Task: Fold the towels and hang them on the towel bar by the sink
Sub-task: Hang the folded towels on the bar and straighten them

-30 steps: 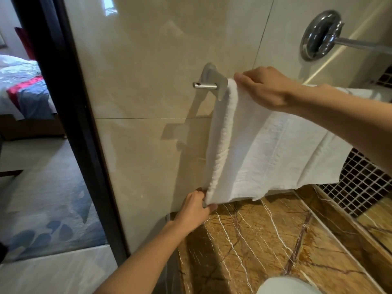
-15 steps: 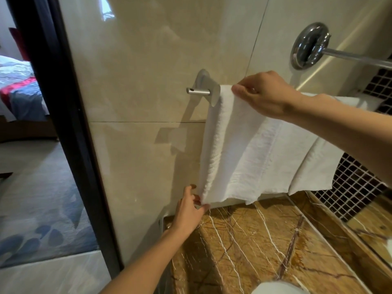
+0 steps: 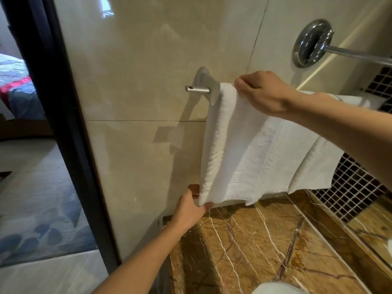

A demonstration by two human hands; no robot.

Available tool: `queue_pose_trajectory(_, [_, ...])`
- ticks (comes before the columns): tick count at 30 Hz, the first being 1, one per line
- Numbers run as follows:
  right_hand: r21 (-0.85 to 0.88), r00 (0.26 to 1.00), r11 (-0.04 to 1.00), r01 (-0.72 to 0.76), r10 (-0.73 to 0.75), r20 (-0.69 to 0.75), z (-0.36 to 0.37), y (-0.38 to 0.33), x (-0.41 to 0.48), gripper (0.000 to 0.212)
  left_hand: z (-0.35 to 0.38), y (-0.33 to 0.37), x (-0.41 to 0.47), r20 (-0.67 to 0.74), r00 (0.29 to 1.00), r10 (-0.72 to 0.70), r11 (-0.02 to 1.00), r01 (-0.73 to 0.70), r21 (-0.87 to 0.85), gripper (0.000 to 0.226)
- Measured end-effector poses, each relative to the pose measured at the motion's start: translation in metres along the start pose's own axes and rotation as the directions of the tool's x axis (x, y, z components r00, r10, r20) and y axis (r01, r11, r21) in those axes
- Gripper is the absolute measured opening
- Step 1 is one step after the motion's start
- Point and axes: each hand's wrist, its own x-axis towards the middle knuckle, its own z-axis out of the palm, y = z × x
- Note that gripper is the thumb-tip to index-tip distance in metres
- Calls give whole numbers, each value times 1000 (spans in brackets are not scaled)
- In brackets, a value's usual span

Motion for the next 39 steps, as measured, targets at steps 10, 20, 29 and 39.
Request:
queue_pose_trajectory(10, [-40,988,994,102,-106,-108,-2,14,-23,34,-6,-13,-9,102,979,175,927,-199,318,39])
queue_pose_trajectory(20, [-3,998,998,57,-57,-18,-14,16,-23,33,6,-6,8,115,988,107,898,-145,416,38])
queue_pose_trajectory(29, [-13,1000,1000,20,-20,13,-15,17,-18,35,7,-14,-1,-9,971,239,877,-212,430,25])
queue_pose_trajectory(39, [-34,999,999,4,-3,34,-19,13,-19,30,8,-16,-2,-87,975,203,940,-169,295,27])
